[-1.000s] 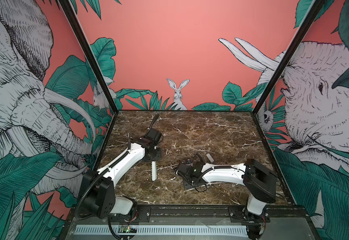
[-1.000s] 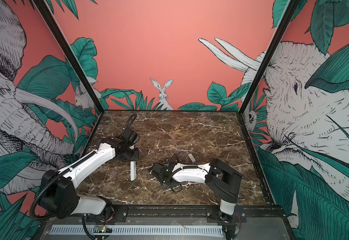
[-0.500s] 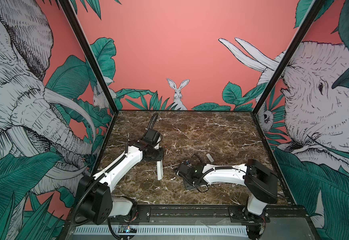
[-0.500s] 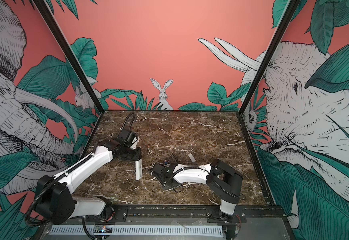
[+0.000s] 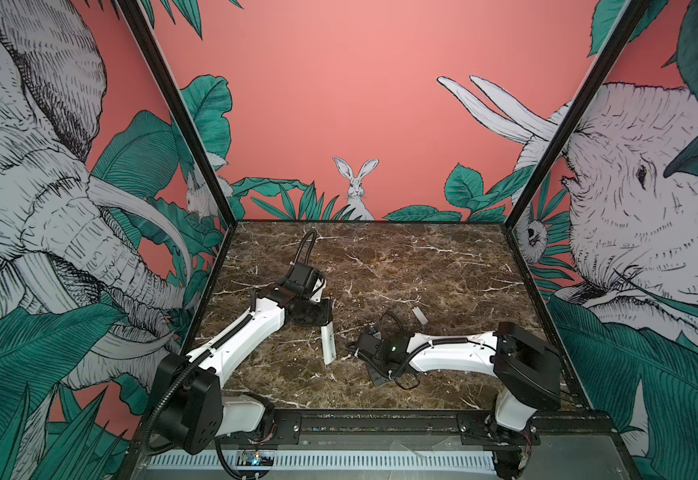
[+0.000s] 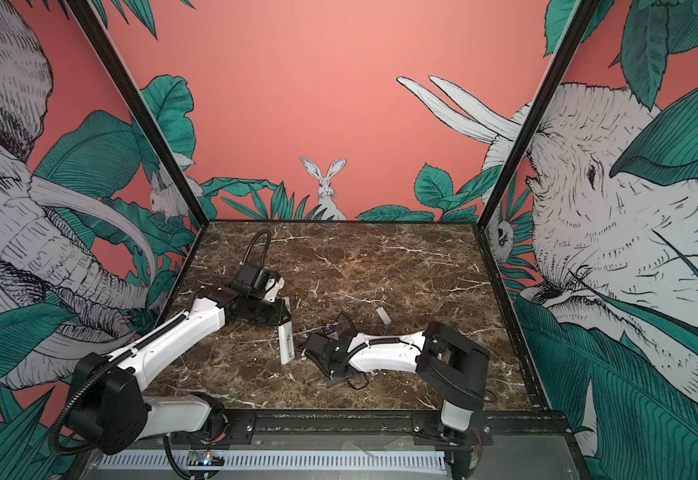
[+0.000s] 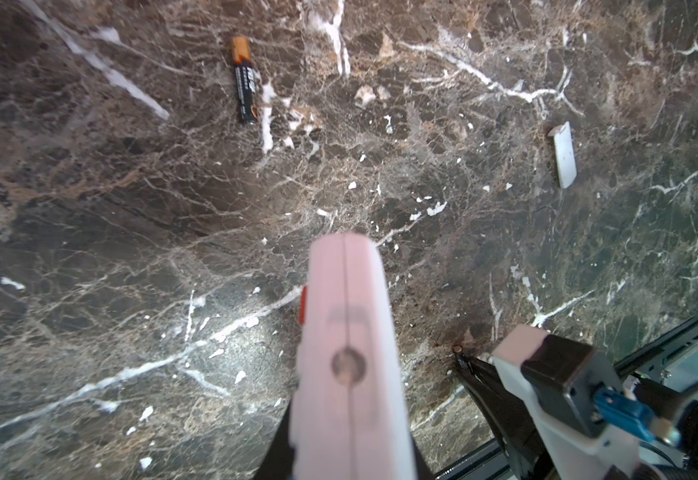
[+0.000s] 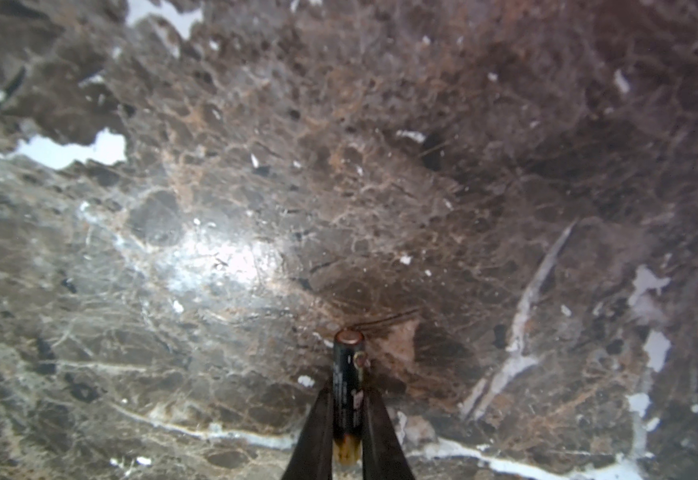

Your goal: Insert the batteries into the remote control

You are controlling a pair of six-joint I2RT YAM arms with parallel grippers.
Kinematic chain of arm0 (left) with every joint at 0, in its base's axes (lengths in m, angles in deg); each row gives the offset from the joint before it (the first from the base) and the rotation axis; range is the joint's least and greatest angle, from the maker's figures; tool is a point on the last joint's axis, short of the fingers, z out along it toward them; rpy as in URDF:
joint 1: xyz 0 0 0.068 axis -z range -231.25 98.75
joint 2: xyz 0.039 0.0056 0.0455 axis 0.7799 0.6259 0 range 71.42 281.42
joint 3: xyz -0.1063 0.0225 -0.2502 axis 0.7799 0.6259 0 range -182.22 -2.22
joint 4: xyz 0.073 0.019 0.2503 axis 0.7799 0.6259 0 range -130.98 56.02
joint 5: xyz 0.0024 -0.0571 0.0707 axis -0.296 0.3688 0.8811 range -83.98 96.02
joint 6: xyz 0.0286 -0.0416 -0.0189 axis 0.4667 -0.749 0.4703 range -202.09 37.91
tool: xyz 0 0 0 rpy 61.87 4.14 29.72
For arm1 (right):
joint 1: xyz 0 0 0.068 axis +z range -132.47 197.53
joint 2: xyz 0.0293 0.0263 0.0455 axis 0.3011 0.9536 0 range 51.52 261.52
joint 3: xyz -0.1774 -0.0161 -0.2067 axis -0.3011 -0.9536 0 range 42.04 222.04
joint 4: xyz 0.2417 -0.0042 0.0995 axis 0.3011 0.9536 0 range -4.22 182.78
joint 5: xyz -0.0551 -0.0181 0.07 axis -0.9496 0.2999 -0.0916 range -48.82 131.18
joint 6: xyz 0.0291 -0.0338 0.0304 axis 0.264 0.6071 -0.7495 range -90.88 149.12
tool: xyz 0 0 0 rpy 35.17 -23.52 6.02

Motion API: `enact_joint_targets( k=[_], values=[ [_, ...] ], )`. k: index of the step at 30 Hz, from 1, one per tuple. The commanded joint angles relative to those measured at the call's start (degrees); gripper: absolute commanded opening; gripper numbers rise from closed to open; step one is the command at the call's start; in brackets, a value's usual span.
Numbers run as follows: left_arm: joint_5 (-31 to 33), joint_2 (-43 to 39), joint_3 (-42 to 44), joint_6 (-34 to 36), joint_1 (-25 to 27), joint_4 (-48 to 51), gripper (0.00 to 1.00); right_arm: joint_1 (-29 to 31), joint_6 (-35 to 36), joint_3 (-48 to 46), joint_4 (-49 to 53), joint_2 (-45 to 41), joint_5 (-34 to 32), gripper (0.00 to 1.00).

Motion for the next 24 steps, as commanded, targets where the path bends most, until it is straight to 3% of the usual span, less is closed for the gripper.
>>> enact_joint_targets(
  k=[1,8,15,24],
  values=[
    [-3.6,-1.44,2.32,-0.4,-0.22,-3.74,0.0,0.6,0.71,-2.03,2.09,-0.51,-0.98,0.12],
    [-12.31,-1.27,8.85,-2.17,-0.2,-16.13,0.0,0.8,9.5,-4.45,-4.66,-6.01,-0.46,0.11],
    [-14.59,-3.81,17.55,-8.28,-0.22,-28.63,0.0,0.77,15.13,-6.78,-14.55,-12.18,4.57,0.12],
    [-15.46,-7.82,25.41,-15.39,-0.18,-39.05,0.0,0.77,16.19,-2.23,-18.83,-8.04,7.94,0.12]
  ],
)
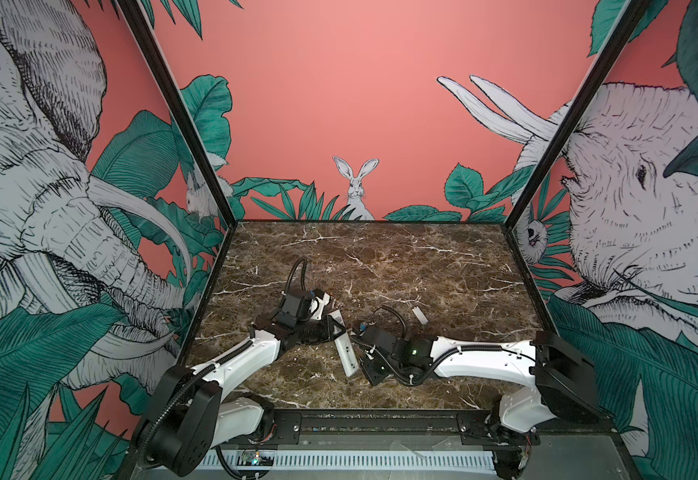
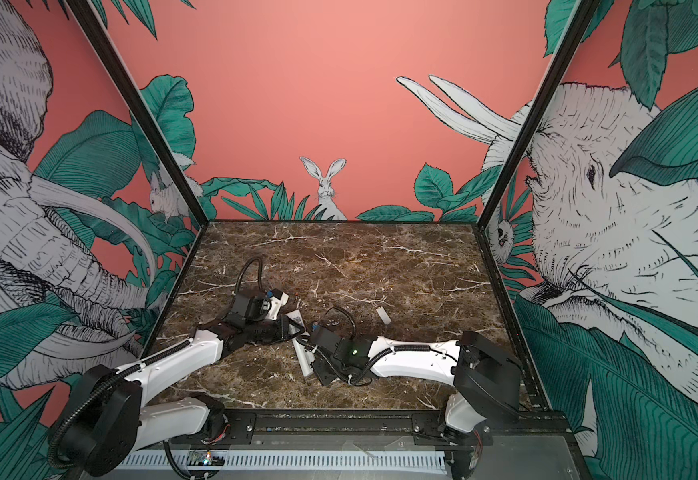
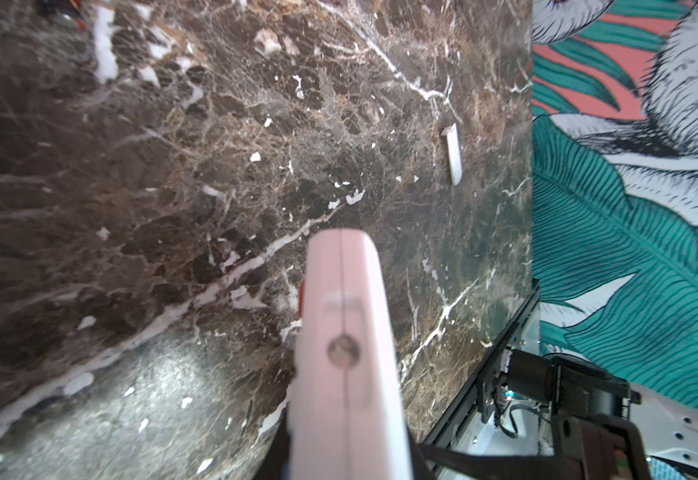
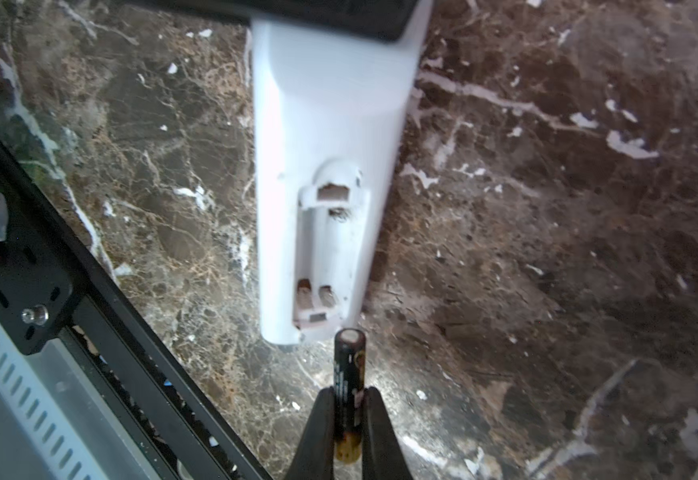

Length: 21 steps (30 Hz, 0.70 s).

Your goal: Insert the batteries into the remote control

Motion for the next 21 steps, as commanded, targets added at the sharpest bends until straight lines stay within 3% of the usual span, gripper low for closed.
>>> enact_joint_targets(
  k=[1,8,21],
  values=[
    [0.19,-1.33,2.01,-2.52,-0.22,-5.53,0.0,0.44,1.02,2.39,-3.38,1.76,1.43,0.12],
    [-1.63,-1.48,5.31,-4.81,-0.23,-10.5,0.0,0.18,-0.97,4.74,-2.2,7.06,0.24,0.12],
    [-1.5,-1.21,6.9,-4.11,-0.21,-11.21,0.0,-1.44,-1.62,3.64,-0.03,6.94,0.09,0.13]
  ],
)
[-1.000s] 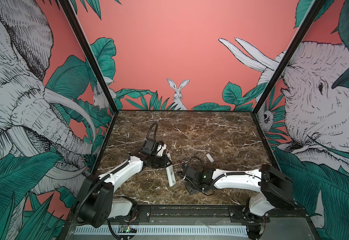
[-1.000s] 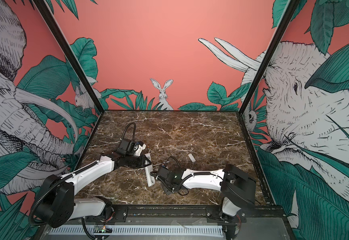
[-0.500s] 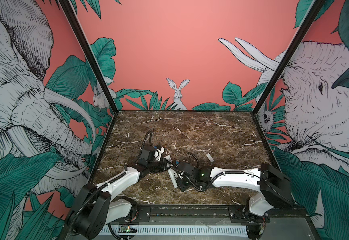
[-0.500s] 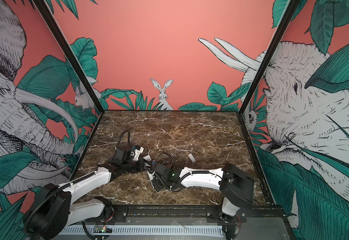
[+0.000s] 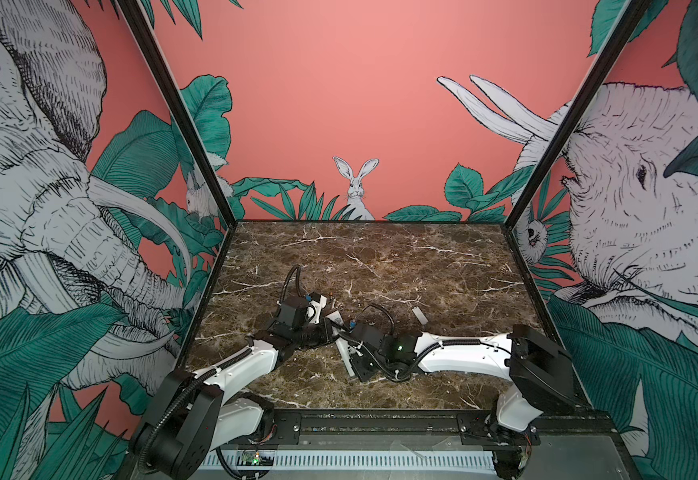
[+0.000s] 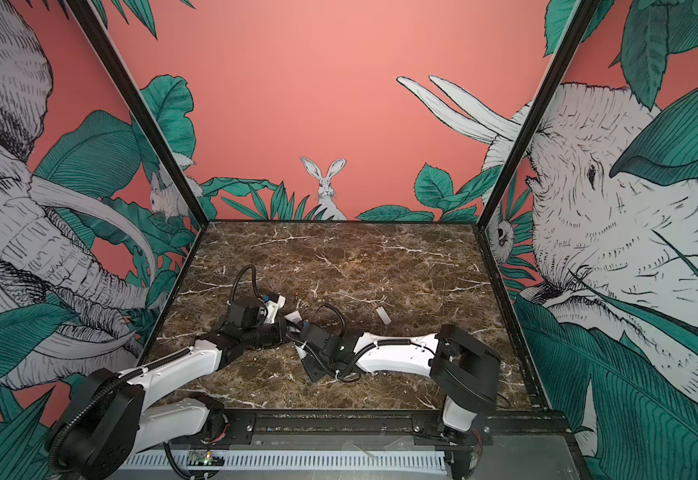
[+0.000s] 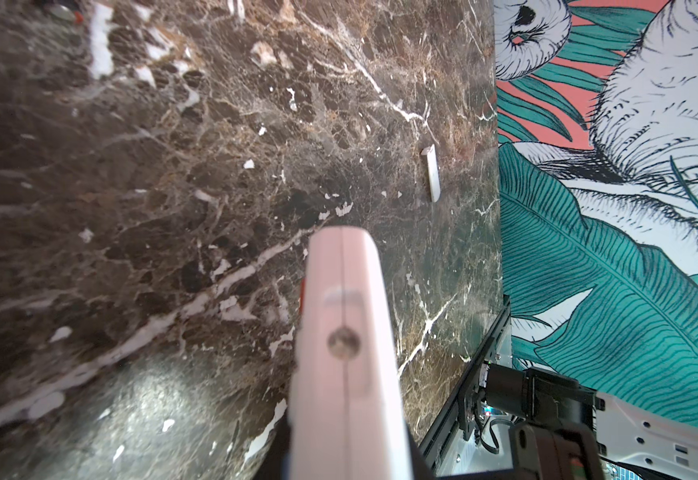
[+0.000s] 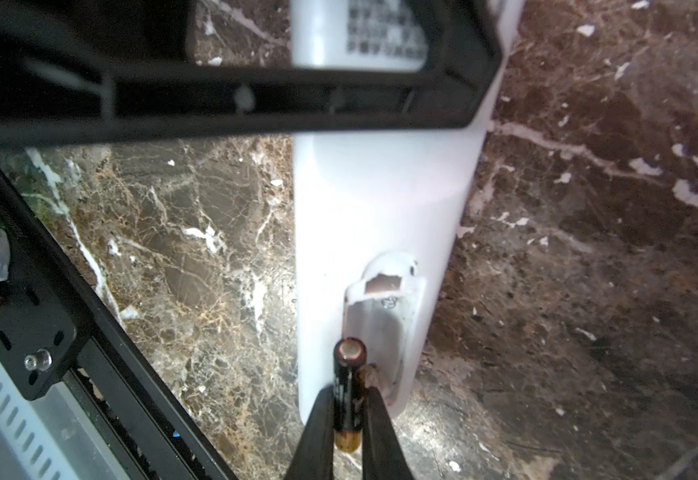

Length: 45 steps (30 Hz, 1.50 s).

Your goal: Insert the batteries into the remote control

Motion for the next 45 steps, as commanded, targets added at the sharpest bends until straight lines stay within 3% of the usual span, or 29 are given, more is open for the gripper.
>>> enact_joint_targets(
  k=[1,17,23,31,45],
  values=[
    [0.05,-0.13,1.01,0.5,0.17,-0.59,0.0,-0.83,-0.6,-0.15,1.41,1.1,-0.13,0.13],
    [-0.1,2.71,1.35,1.67,0.09,-1.8,0.0,-2.43,1.26,3.66,4.87,4.31,3.34,0.13],
    [-7.78,3.52,5.15,-3.35,-1.72,-17.11,0.0,-2.5,0.72,3.91,6.92,2.26,2.02,0.13],
    [-8.86,-4.78,5.35,-3.22,-3.2,-20.4,0.0,-2.86,4.46,6.65,15.36,-6.06,1.89,0.13],
    [-15.21,-5.3,5.39,-10.79,-7.98,-29.33,0.0,-4.32,7.59,15.15,24.18,-4.23,0.95,0.13]
  ],
)
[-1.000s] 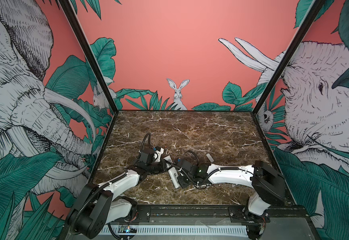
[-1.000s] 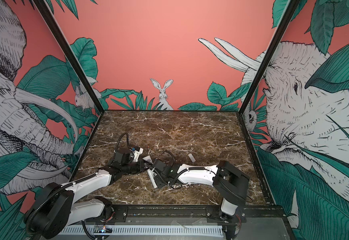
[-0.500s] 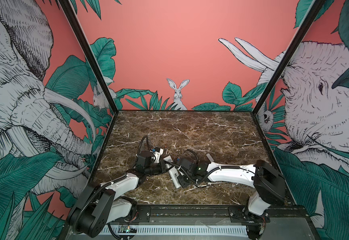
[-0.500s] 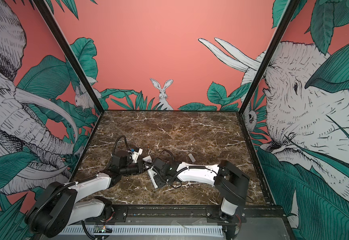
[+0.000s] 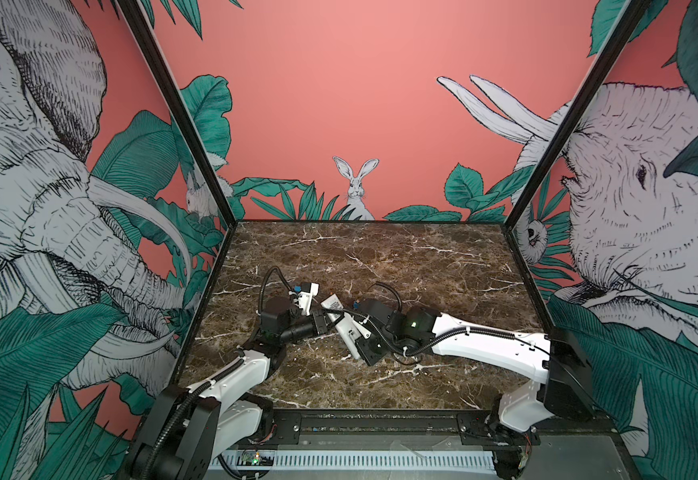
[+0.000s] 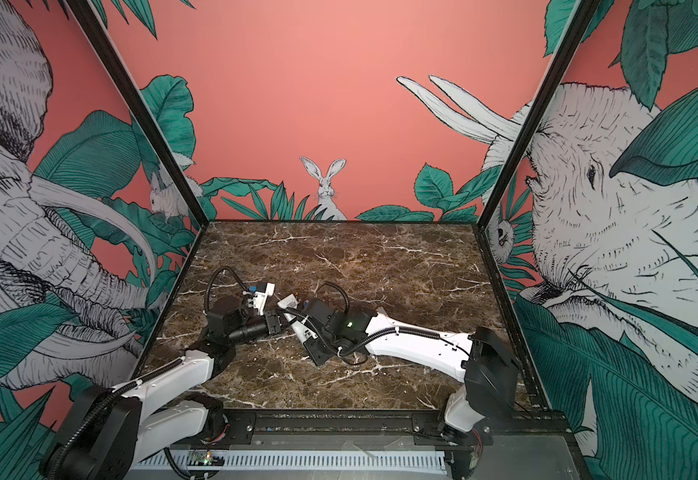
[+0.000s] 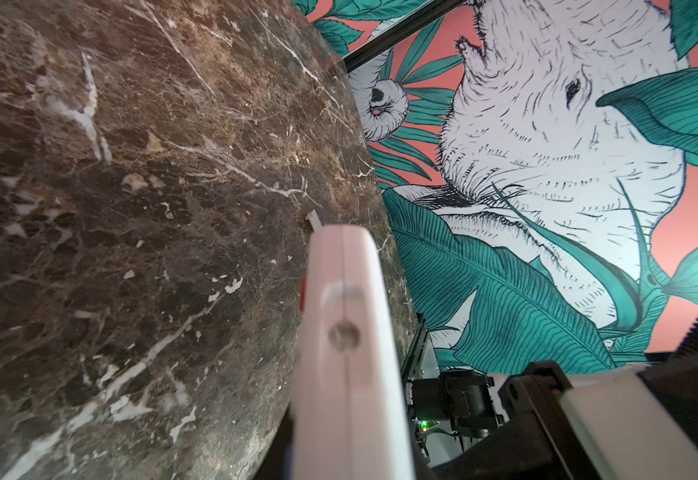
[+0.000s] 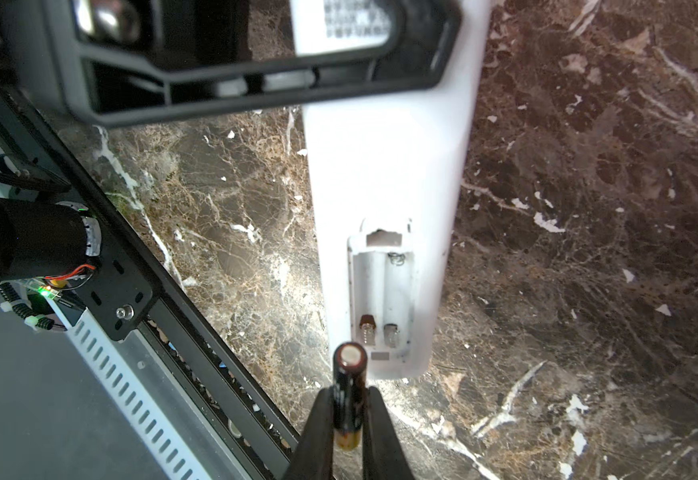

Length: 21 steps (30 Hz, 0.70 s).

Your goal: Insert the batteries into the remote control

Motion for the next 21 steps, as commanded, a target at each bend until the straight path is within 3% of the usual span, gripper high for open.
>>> enact_joint_targets(
  k=[1,21],
  values=[
    [-3.14,-0.86,-0.19,-2.66,-1.01,-4.78,0.0,-0.87,1.05,2.03,4.22,1.29,-1.73,0.13],
    [-7.56,-0.44,-1.24,-4.7,-2.94,-5.7,0.0,-1.72,5.68,12.6,12.39,8.69,-3.07,0.15]
  ],
)
